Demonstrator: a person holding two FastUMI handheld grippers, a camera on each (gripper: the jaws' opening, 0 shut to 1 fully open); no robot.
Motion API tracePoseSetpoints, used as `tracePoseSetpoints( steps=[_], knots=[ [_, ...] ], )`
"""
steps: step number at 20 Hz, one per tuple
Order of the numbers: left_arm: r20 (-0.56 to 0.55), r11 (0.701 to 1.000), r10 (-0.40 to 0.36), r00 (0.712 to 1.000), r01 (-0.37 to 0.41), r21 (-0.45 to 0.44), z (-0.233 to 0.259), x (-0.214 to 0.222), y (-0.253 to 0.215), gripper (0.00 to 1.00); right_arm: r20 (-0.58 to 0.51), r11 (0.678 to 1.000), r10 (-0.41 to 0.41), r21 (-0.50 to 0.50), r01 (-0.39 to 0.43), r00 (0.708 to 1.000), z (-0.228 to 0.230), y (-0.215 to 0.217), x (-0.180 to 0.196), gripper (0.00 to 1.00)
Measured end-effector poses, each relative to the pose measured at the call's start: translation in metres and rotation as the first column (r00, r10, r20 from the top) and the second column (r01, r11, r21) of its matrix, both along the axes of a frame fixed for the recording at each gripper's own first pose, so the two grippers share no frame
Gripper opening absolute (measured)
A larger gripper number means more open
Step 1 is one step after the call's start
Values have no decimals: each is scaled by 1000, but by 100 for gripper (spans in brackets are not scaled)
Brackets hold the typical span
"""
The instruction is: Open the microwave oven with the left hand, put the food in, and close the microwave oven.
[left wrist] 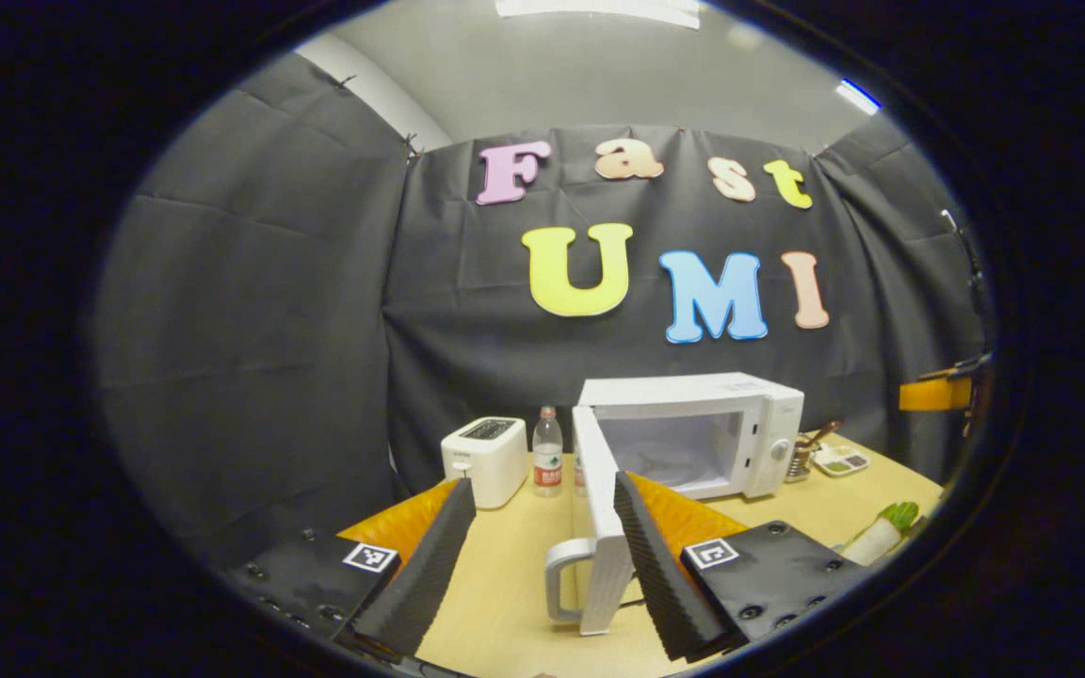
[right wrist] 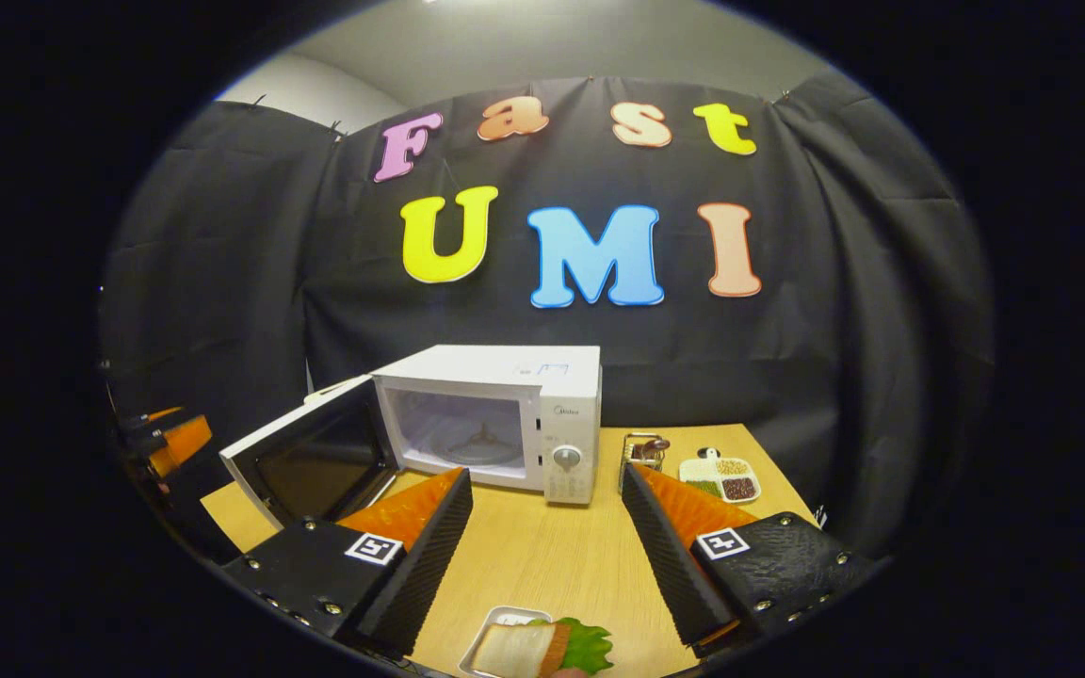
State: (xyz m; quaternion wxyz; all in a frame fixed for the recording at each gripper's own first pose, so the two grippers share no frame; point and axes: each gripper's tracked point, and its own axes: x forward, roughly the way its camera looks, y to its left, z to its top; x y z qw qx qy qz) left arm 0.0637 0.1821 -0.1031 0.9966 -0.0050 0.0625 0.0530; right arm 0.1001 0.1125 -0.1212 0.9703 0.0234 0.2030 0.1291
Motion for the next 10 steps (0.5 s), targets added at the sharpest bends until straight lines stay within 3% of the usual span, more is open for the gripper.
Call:
tracePoseSetpoints(
  steps=[4, 10],
  knots=[
    [76, 1000, 3, 997, -3, 5, 41, 2, -30, 95, -126, 998, 45, 50, -39, 991, -36, -13, -10, 98],
    [120, 1000, 6, 993, -8, 18, 66, 1, -65, 95, -315, 993, 85, 110, -52, 945, -96, -32, -36, 98]
  ],
)
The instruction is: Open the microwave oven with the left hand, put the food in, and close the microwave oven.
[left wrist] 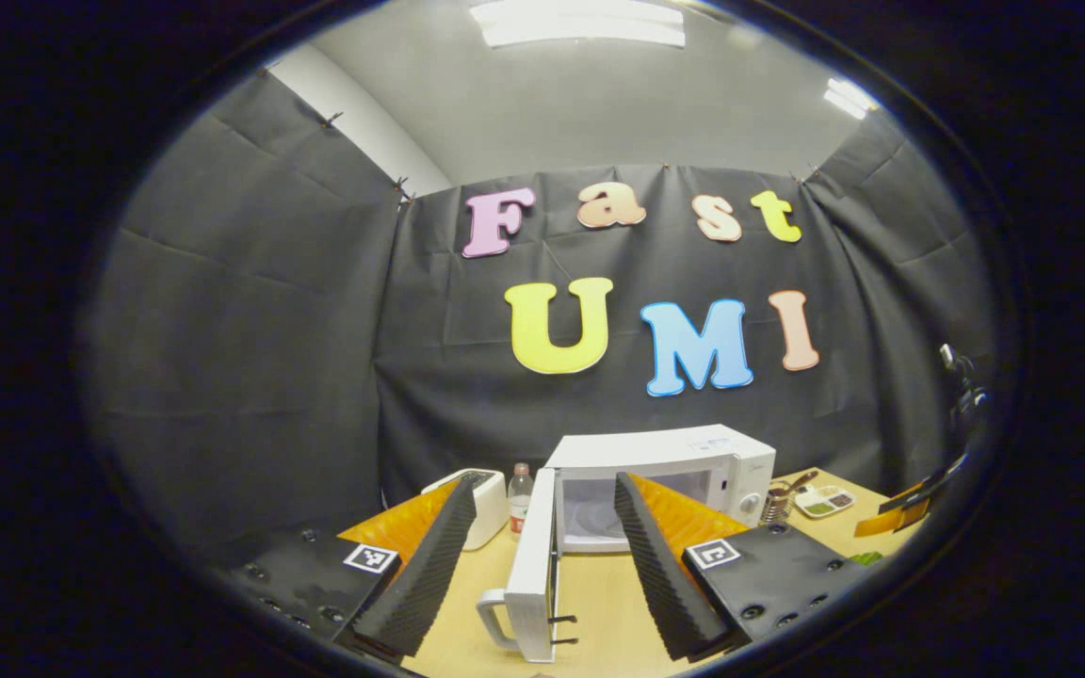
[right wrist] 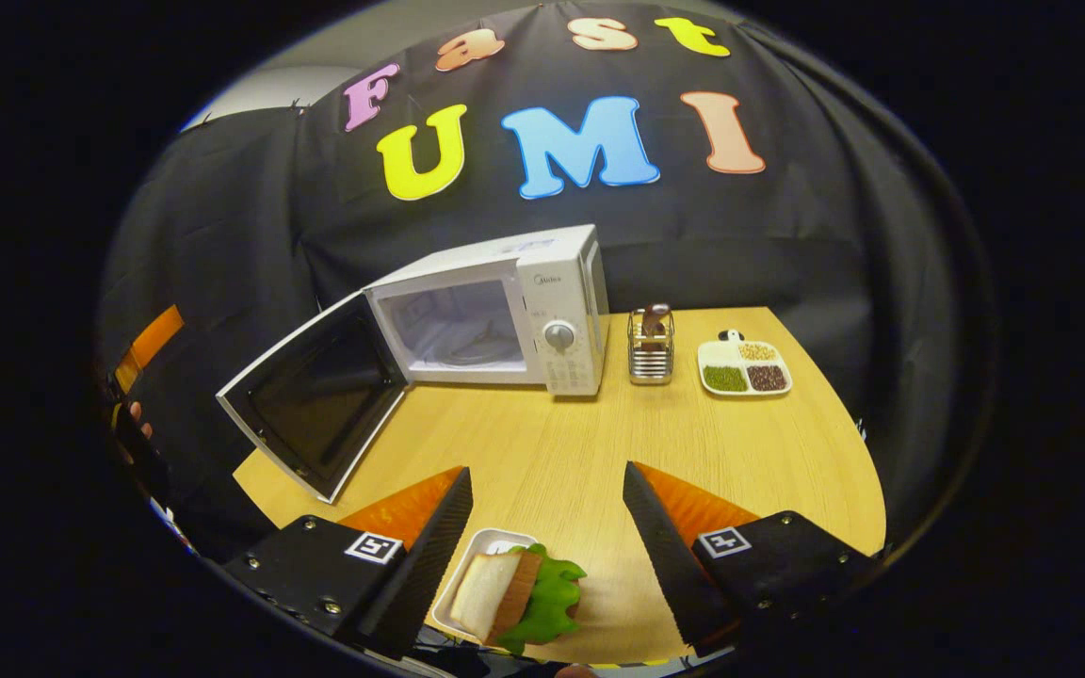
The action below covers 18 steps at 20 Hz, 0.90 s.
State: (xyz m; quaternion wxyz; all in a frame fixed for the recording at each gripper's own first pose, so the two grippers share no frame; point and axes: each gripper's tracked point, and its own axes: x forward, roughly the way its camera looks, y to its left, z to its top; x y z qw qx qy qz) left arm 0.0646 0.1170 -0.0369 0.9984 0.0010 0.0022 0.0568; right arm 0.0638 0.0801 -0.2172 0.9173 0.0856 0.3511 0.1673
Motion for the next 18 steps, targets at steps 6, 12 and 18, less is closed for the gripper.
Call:
tracePoseSetpoints(
  steps=[6, 12, 18],
  knots=[
    [-11, 1000, 12, 1000, -12, 19, -2, -7, -23, 95, -171, 994, 32, 108, -13, 985, -34, 5, -27, 98],
    [7, 999, 13, 1000, -13, 36, 10, -14, -39, 95, -331, 981, 96, 189, -34, 939, -60, 15, -66, 98],
    [15, 998, 30, 999, -31, 48, 15, -24, -41, 95, -438, 969, 147, 245, -39, 887, -74, 27, -91, 84]
  ],
)
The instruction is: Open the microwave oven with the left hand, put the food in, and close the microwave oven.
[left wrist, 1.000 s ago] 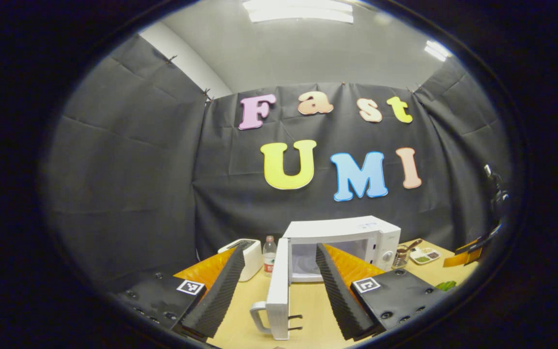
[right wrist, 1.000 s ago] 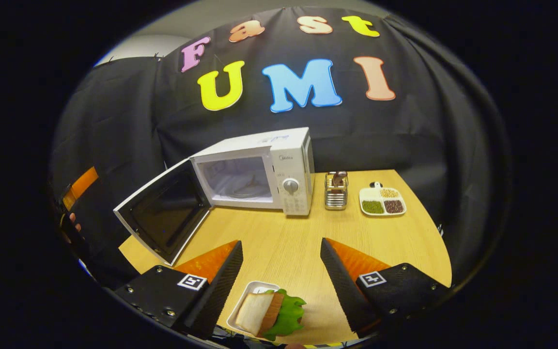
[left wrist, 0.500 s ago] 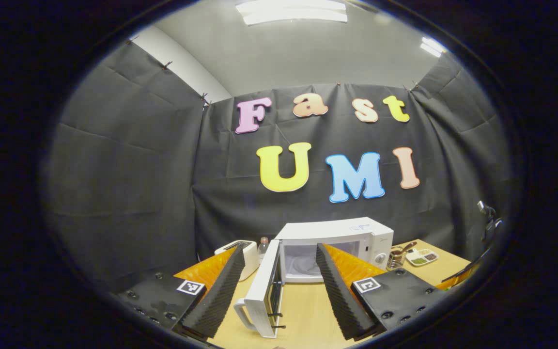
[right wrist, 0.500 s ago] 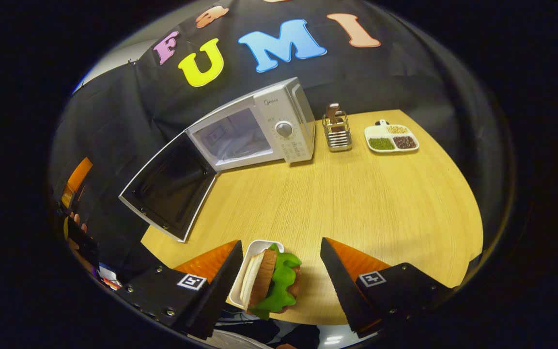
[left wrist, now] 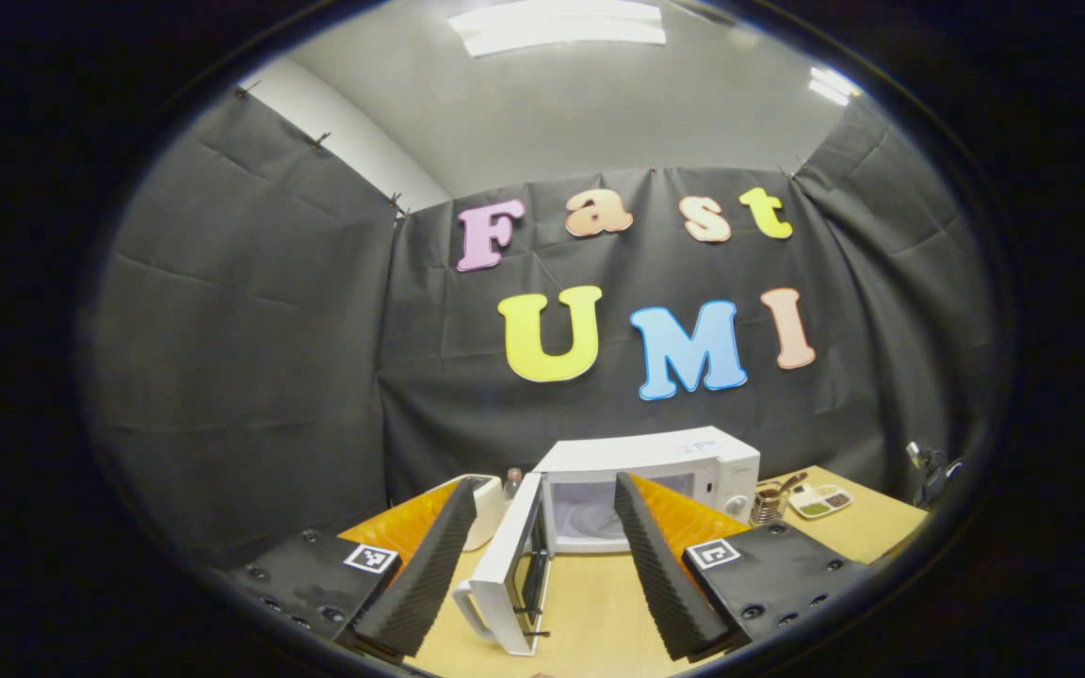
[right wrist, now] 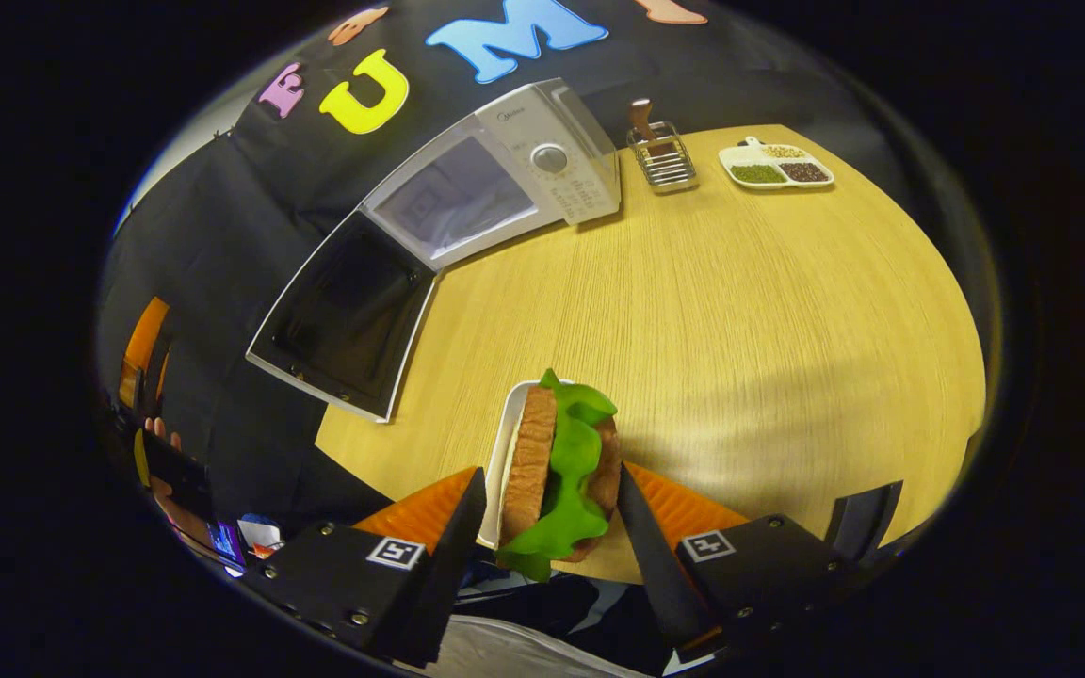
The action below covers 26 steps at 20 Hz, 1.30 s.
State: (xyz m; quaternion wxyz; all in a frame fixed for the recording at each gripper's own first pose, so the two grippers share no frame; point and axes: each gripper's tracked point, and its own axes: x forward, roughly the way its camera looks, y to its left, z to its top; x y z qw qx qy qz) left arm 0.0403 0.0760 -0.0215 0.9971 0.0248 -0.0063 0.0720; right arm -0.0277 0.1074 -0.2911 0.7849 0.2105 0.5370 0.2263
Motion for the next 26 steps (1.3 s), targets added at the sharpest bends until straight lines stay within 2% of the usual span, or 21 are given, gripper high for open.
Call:
tracePoseSetpoints(
  steps=[2, 3, 4, 6, 8, 10, 17, 22, 26],
  knots=[
    [0, 1000, 13, 1000, -13, 4, 1, -5, 3, 95, -39, 1000, 15, 3, -15, 999, -5, 2, -7, 83],
    [0, 1000, 20, 1000, -20, 3, 1, -7, 4, 95, -49, 1000, -3, 25, 4, 999, -3, 4, -7, 83],
    [-1, 1000, 27, 1000, -27, 3, -1, -9, 6, 95, -62, 999, -1, 52, 5, 998, 1, 6, -7, 54],
    [-5, 999, 42, 999, -42, -2, -3, -14, 10, 95, -60, 998, 12, 61, -8, 998, 1, 8, -7, 53],
    [-1, 998, 55, 998, -55, -17, -1, -18, 12, 95, -61, 997, 46, 59, -42, 997, 3, 9, -11, 35],
    [12, 998, 63, 998, -63, -29, 3, -18, 16, 95, -37, 997, 69, 38, -68, 997, 7, 8, -11, 35],
    [22, 998, 35, 999, -34, -50, 1, -1, 25, 95, 59, 999, 44, 11, -45, 997, 40, 17, 12, 35],
    [47, 998, -12, 999, 15, -68, 4, 29, 45, 94, 167, 1000, 18, 22, -22, 986, 69, 50, 45, 35],
    [74, 997, -21, 997, 27, -69, 15, 51, 79, 95, 189, 997, -44, 65, 32, 981, 81, 86, 74, 35]
  ],
)
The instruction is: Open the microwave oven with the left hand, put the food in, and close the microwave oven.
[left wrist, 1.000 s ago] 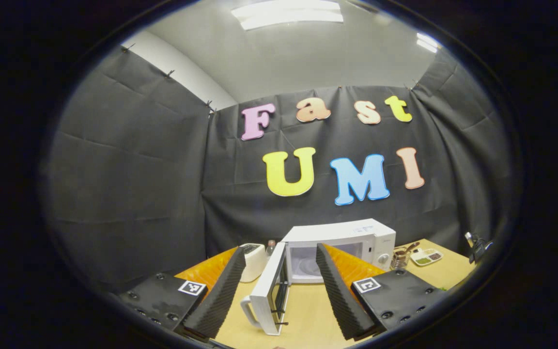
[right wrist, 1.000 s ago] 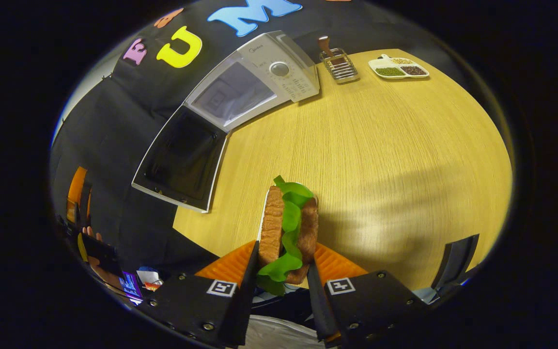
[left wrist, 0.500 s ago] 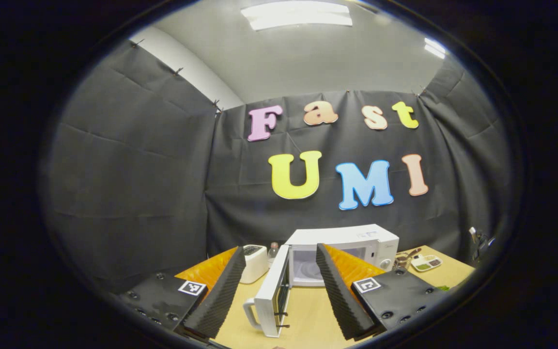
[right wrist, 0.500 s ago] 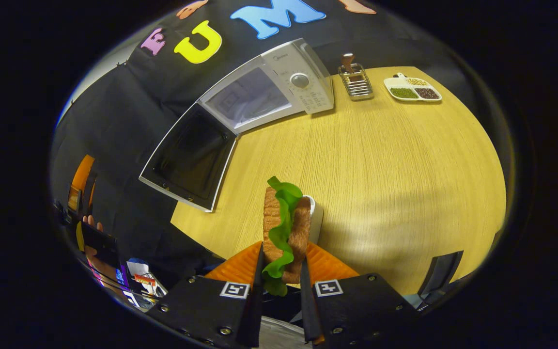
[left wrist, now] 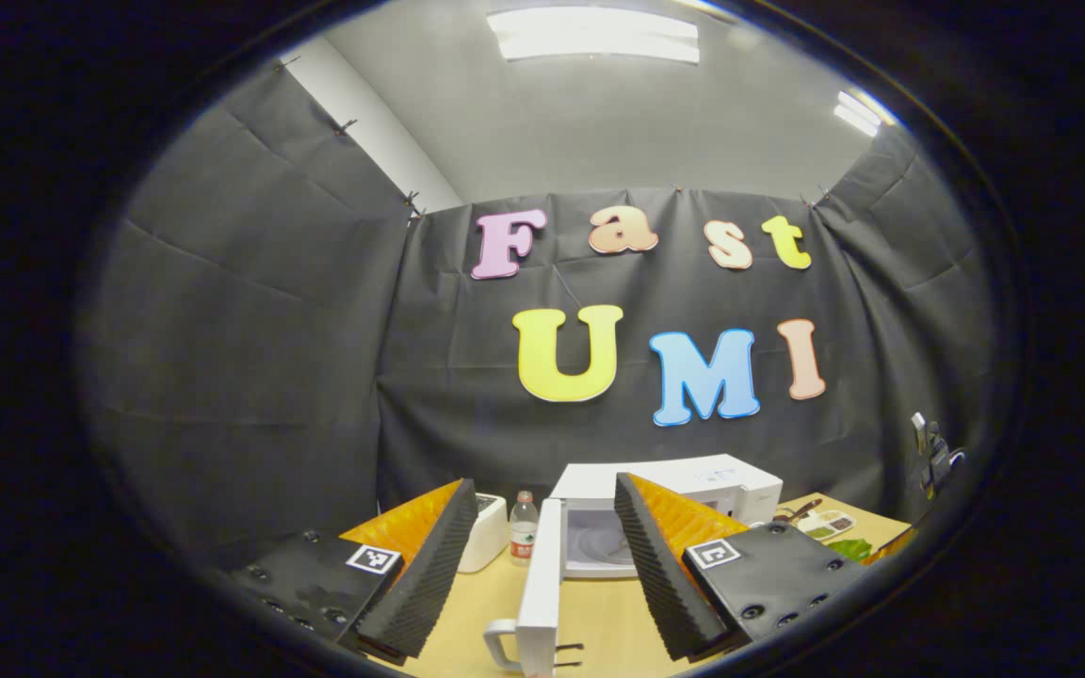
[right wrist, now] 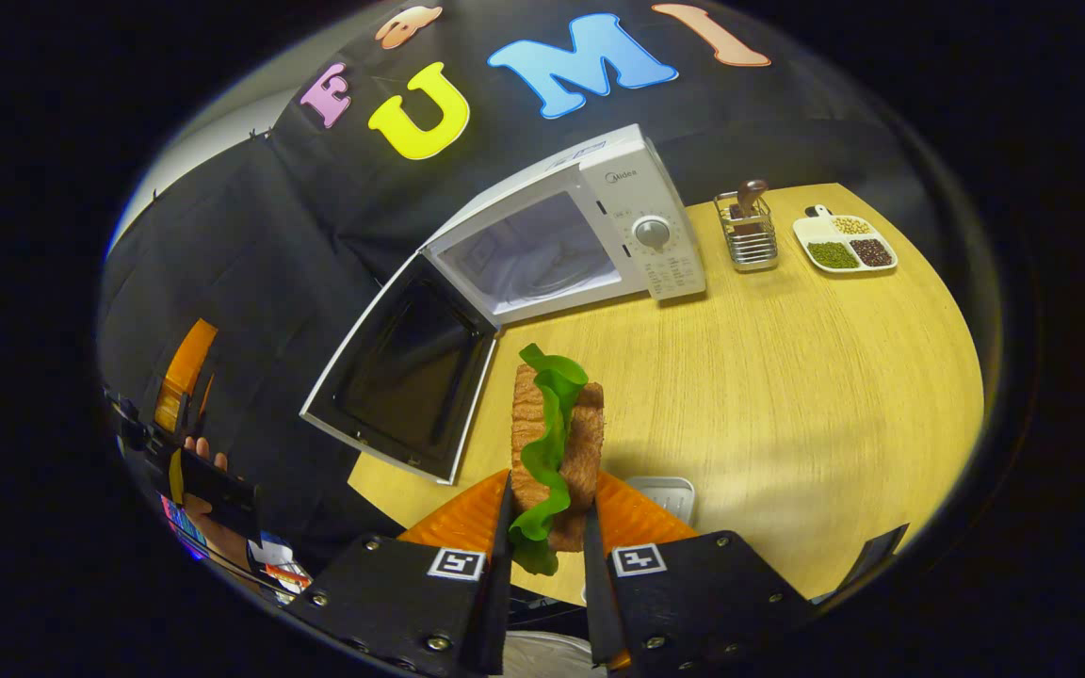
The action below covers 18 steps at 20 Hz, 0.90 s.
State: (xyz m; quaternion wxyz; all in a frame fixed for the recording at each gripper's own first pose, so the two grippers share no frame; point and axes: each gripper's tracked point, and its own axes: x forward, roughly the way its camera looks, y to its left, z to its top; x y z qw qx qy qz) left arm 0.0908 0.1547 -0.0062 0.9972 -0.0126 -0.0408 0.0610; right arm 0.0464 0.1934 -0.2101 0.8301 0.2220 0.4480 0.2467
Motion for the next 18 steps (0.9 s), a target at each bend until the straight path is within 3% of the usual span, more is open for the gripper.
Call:
tracePoseSetpoints(
  steps=[7, 18],
  knots=[
    [0, 999, 22, 1000, -22, -31, -5, 30, 67, 94, 32, 992, -109, 74, 106, 994, 12, 48, 57, 35],
    [-39, 999, 4, 999, -6, -42, -23, 60, 116, 94, 63, 964, -238, 141, 227, 969, -13, 100, 139, 35]
  ],
)
